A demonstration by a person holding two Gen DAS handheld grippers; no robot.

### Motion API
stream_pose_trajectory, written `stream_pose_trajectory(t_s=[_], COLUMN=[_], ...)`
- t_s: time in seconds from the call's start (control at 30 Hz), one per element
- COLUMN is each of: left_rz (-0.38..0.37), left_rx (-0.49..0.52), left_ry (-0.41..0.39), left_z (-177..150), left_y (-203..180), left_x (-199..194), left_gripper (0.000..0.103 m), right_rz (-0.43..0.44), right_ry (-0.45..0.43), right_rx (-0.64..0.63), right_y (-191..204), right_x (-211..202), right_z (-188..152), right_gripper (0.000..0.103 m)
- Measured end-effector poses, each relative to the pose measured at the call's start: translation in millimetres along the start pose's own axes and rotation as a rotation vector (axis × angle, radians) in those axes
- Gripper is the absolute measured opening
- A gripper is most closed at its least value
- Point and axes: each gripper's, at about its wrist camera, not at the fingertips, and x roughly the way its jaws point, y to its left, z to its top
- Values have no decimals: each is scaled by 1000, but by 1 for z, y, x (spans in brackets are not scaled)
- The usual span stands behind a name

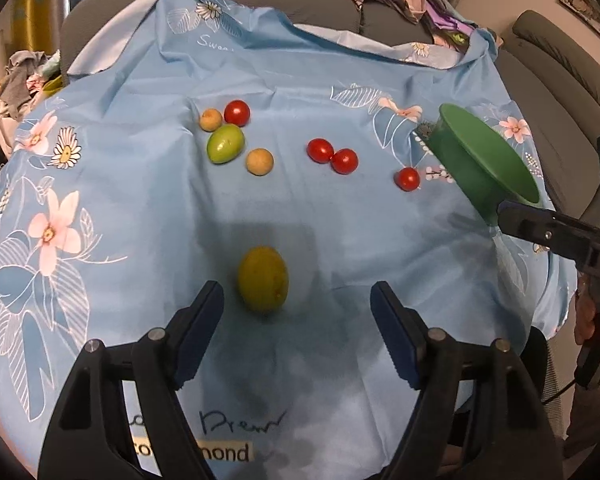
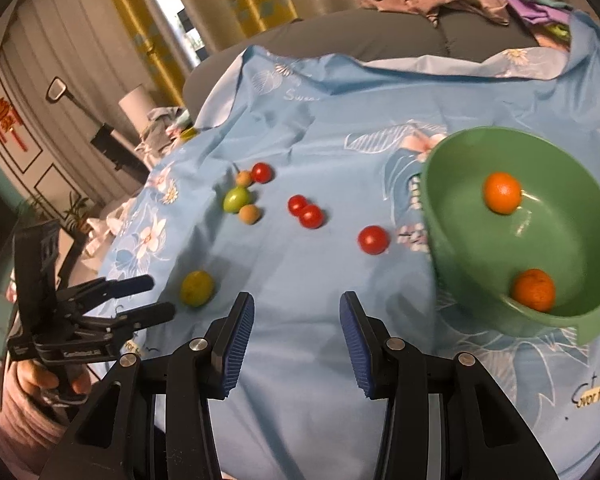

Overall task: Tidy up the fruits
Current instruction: 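Grasp the yellow lemon with the left gripper, then grasp the green-yellow fruit with the right gripper while the left gripper holds the lemon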

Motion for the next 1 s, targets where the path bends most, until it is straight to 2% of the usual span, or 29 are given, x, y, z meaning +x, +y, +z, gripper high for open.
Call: stream_pose_trajectory(t_s=[0.07, 0.2, 0.33, 0.47, 0.53, 0.57, 0.77, 0.87, 1.0], left_rz=[-2, 9, 45, 46, 52, 52, 9, -44, -39], left_rx=[5, 7, 7, 9, 14, 16, -14, -42, -69], left_ry=[10, 49, 79, 89, 111, 124, 101, 53, -13], left_z=[2, 6, 7, 8, 7, 6, 6, 11, 21], left_y=[0, 3, 7, 8, 8, 9, 13, 16, 23], left_x=[5, 21, 33, 38, 44, 47, 40, 25, 6], left_gripper=[70, 55, 52, 48, 35, 34, 35, 35, 35], right_rz=[6, 8, 8, 10, 10, 12, 16, 27, 52], right_ry=[8, 23, 31, 36, 38, 39, 53, 60, 55], right_rx=[0, 4, 7, 10, 12, 13, 19, 13, -18], right_y=[1, -1, -3, -5, -6, -7, -9, -7, 5], right_x=[4, 10, 14, 18, 21, 22, 29, 35, 46], right_z=[0, 0, 0, 1, 2, 2, 3, 7, 18], right_gripper=[45, 45, 45, 45, 45, 45, 45, 45, 45])
